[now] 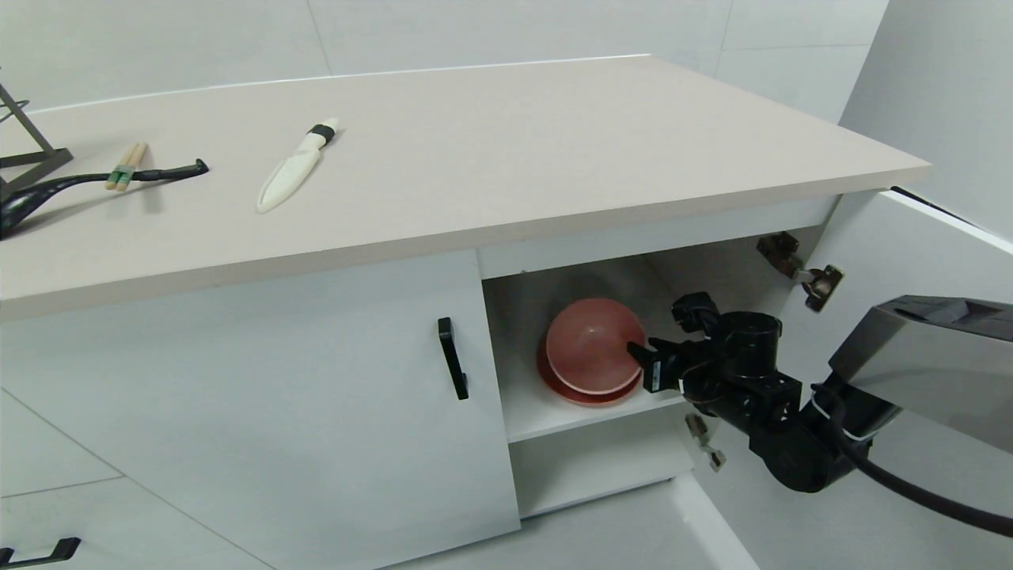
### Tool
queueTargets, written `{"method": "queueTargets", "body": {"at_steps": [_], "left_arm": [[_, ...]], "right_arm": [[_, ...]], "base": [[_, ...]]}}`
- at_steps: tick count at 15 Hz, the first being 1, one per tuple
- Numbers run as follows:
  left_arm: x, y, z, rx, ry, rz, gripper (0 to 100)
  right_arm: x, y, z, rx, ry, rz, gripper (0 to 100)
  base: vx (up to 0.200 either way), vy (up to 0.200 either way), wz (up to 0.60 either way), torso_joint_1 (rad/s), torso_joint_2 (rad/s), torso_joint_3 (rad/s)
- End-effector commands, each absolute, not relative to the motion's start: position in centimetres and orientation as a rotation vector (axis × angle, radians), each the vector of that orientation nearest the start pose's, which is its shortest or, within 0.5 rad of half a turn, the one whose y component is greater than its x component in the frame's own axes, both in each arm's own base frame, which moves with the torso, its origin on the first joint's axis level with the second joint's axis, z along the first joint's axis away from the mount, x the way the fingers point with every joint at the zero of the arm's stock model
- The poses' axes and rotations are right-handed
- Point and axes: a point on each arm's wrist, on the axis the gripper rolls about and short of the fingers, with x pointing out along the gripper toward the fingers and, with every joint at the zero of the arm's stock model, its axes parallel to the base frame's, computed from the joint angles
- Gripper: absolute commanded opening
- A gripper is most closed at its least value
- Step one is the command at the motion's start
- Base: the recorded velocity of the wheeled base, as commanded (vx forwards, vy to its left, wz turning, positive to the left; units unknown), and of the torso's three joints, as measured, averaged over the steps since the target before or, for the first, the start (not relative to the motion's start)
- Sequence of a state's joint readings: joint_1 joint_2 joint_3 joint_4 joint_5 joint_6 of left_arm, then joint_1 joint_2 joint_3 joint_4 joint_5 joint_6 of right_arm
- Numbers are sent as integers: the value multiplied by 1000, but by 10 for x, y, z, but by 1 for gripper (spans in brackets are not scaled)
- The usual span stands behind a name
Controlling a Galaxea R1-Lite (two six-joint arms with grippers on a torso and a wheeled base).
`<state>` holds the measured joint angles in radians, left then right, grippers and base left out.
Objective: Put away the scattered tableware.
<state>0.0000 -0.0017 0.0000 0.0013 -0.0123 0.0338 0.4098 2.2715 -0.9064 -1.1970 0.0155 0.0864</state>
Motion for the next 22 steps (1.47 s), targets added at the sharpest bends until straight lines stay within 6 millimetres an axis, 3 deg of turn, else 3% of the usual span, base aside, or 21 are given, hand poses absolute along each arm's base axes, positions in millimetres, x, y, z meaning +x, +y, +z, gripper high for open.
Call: {"method": "queueTargets", "body": {"at_steps": [1, 3, 6, 9, 11, 12, 13, 14, 15, 19, 22], "left_arm": [[-23, 0, 75, 34, 1, -12, 100], [-23, 0, 75, 34, 1, -12, 100], [-23, 0, 75, 34, 1, -12, 100], [-23, 0, 75, 34, 1, -12, 100], [-23, 0, 75, 34, 1, -12, 100], [-23, 0, 75, 34, 1, -12, 100], [-23, 0, 75, 35, 1, -12, 100], [-23, 0, 75, 35, 1, -12, 100], [-23, 0, 75, 40, 1, -11, 100], [-23, 0, 75, 35, 1, -9, 100], [-23, 0, 75, 29, 0, -9, 100]], "right_arm": [[370, 162, 54, 49, 194, 419, 100], [369, 163, 55, 50, 189, 421, 100], [359, 174, 77, 37, 54, 471, 100], [314, 183, 92, -46, -32, 550, 100], [275, 183, 106, -54, -87, 606, 100], [266, 180, 110, -54, -88, 615, 100], [243, 171, 120, -61, -94, 638, 100], [243, 171, 120, -61, -94, 638, 100], [207, 148, 130, -98, -96, 651, 100], [148, 103, 145, -84, -135, 636, 100], [134, 81, 144, -91, -113, 567, 100]], "base": [[0, 0, 0, 0, 0, 0], [0, 0, 0, 0, 0, 0], [0, 0, 0, 0, 0, 0], [0, 0, 0, 0, 0, 0], [0, 0, 0, 0, 0, 0], [0, 0, 0, 0, 0, 0], [0, 0, 0, 0, 0, 0], [0, 0, 0, 0, 0, 0], [0, 0, 0, 0, 0, 0], [0, 0, 0, 0, 0, 0], [0, 0, 0, 0, 0, 0]]}}
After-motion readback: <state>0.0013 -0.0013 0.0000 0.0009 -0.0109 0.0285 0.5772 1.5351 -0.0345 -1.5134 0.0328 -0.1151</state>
